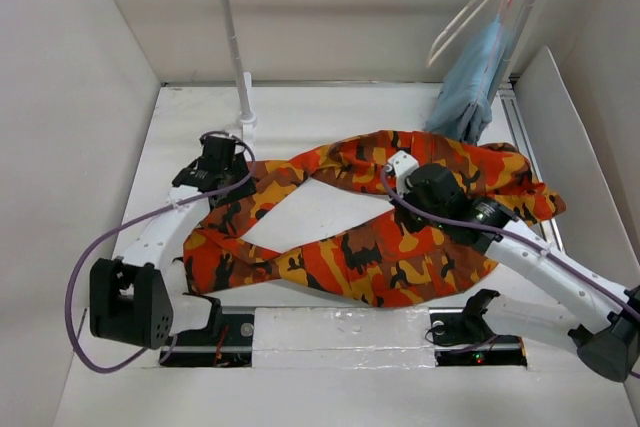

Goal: Place the trousers on the hanger
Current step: Flatten out the trousers at the center of the board.

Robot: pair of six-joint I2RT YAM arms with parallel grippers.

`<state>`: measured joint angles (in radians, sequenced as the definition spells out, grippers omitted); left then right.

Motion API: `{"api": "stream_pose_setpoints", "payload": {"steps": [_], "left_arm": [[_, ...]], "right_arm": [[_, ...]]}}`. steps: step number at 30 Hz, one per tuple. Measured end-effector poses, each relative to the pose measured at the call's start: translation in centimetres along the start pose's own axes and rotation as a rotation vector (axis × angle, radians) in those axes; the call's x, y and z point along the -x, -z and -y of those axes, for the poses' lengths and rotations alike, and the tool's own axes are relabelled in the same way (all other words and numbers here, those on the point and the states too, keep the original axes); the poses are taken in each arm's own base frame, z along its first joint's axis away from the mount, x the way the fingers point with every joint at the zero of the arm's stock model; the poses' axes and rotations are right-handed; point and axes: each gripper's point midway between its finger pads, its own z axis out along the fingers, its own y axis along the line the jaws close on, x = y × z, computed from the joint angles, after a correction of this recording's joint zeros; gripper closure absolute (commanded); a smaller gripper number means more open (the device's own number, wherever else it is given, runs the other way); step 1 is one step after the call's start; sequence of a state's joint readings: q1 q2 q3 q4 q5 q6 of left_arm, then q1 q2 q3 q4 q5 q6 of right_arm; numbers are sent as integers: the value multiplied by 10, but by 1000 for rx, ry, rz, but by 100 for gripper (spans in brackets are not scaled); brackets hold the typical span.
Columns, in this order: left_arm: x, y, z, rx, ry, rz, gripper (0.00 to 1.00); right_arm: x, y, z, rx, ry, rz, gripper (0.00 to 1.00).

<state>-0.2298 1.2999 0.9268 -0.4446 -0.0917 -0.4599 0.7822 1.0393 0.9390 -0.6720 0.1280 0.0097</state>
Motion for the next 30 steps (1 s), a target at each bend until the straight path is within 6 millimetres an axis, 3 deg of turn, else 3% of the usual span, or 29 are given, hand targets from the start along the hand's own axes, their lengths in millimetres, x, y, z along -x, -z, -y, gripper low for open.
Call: {"api": "stream_pose_setpoints", "payload": {"steps": [3,6,8,10,12,18,19,21,22,30], "left_arm": [[-11,3,2,-19,2,-44,46],[-20,-24,6,22,-21,-142,48],[-37,-46,1,66,-40,-223,52],[-57,-56,-7,100,-54,-300,53],[-70,-59,-12,111,-58,-339,53],[-74,-59,-11,112,-73,-338,54],[-76,-59,-10,116,-84,-340,58],[-79,-61,-8,130,-113,-337,77],[-80,-61,-6,130,-123,-337,100],[-78,-58,1,132,-135,-316,100]], "right_arm": [[-2,3,13,-10,-26,22,75],[-4,4,21,-8,-31,29,74],[-2,6,23,-7,-25,41,74],[0,8,27,-11,-21,56,74],[2,11,31,-13,-20,69,74],[7,16,42,-21,-36,105,71],[8,16,42,-20,-39,113,71],[8,16,43,-16,-44,117,71],[8,15,44,-17,-46,117,71],[6,16,59,-43,-70,117,70]]}}
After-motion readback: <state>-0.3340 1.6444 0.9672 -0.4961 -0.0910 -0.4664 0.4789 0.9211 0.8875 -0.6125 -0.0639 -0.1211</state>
